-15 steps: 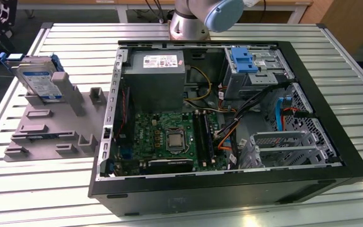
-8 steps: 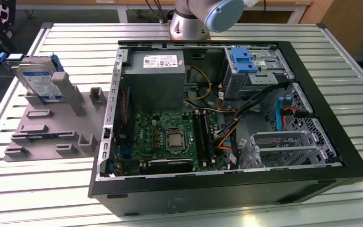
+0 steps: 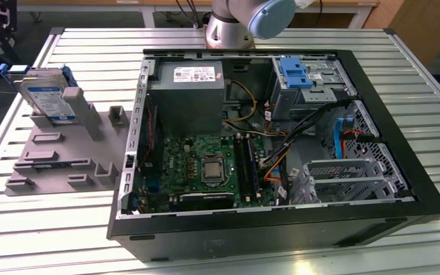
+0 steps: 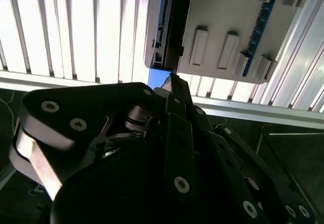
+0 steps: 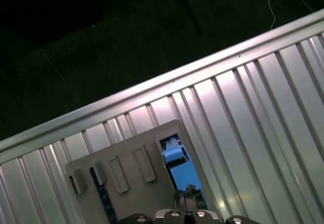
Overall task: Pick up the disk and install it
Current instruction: 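Pick up the disk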
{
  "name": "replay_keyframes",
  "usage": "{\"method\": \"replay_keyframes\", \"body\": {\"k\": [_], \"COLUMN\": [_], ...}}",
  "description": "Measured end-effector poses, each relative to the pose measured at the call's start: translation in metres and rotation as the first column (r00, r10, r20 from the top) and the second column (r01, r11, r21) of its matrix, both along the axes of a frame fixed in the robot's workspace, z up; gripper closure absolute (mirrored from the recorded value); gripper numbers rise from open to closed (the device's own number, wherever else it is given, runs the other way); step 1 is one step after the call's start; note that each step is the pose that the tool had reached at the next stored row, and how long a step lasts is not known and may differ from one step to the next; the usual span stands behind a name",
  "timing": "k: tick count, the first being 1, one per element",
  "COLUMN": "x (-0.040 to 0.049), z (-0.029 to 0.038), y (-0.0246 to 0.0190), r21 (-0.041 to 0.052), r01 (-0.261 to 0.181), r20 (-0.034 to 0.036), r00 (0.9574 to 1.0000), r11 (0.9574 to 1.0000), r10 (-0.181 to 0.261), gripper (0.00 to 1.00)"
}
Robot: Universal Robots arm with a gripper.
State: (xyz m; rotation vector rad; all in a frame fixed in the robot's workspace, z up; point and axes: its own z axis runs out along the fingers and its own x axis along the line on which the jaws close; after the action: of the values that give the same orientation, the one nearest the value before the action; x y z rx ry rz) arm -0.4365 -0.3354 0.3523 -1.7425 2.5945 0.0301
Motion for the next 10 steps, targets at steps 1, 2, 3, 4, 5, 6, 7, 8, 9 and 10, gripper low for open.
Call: {"method": "replay_keyframes", "body": {"k": [1,2,3,4,5,6,7,8,9,10], "x": [0.0000,0.0000,0.0000,0.0000,0.0000,0.0000,0.0000,0.0000,0.0000,0.0000], "z": [-0.0003,-0.0006,-0.0009,-0.0013,-0.0016,-0.0019,-0.0022,-0.0024,-0.0026,-0.0028], "y": [0.0000,0.0000,0.0000,0.0000,0.0000,0.0000,0.0000,0.0000,0.0000,0.0000], "r21": [0.0000,0.0000,-0.0001,0.0000,0.0000,0.0000,0.0000,0.0000,-0.0001,-0.0001], "r01": [-0.019,-0.037,-0.055,-0.073,-0.091,-0.109,-0.128,-0.146,-0.164,-0.179], "r20": [0.0000,0.0000,-0.0001,0.0000,0.0000,0.0000,0.0000,0.0000,0.0000,0.0001], "r00": [0.9998,0.9993,0.9985,0.9973,0.9959,0.9941,0.9917,0.9893,0.9865,0.9838], "r11": [0.9998,0.9993,0.9985,0.9973,0.9959,0.9941,0.9917,0.9893,0.9865,0.9838], "r10": [0.019,0.037,0.055,0.073,0.091,0.109,0.128,0.146,0.164,0.179], "gripper": [0.89,0.89,0.89,0.89,0.89,0.89,0.89,0.89,0.89,0.89]}}
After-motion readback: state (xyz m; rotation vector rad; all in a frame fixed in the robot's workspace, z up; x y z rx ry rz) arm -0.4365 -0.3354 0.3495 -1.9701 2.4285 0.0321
